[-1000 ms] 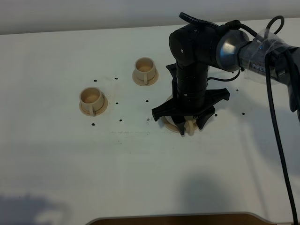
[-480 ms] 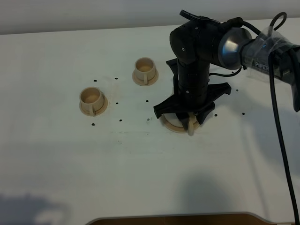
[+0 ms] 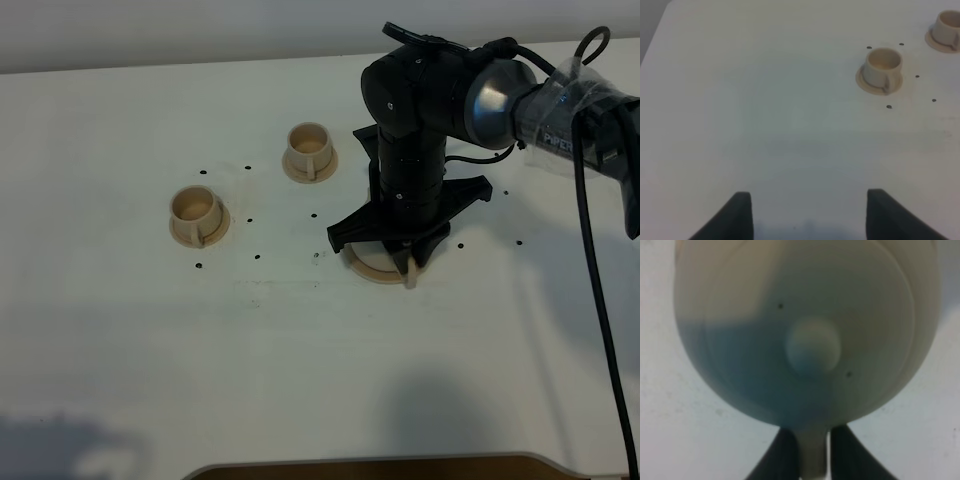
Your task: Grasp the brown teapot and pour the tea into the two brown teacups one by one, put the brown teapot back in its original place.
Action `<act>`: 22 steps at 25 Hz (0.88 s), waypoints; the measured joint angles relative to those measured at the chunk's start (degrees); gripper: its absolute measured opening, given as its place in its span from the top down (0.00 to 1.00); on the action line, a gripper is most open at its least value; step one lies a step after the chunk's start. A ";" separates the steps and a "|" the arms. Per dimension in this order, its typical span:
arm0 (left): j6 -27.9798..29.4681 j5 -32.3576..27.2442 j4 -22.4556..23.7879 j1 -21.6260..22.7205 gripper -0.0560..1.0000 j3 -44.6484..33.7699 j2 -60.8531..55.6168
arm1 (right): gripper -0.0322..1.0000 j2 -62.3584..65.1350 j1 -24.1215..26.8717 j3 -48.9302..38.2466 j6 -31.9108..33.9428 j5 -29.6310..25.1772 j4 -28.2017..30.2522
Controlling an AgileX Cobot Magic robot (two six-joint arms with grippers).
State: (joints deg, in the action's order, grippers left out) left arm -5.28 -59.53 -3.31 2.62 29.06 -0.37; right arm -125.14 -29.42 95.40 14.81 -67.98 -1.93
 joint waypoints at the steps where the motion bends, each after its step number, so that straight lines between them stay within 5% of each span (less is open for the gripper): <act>1: 0.00 0.00 0.00 0.00 0.44 0.00 0.00 | 0.84 0.00 0.00 0.00 -0.18 -0.05 0.00; 22: 0.00 0.00 0.00 0.00 0.44 0.00 0.00 | 0.85 2.22 0.00 0.00 -1.47 0.44 1.93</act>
State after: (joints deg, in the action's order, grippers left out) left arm -5.28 -59.53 -3.31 2.62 29.06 -0.37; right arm -122.91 -29.42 95.40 13.34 -67.54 0.00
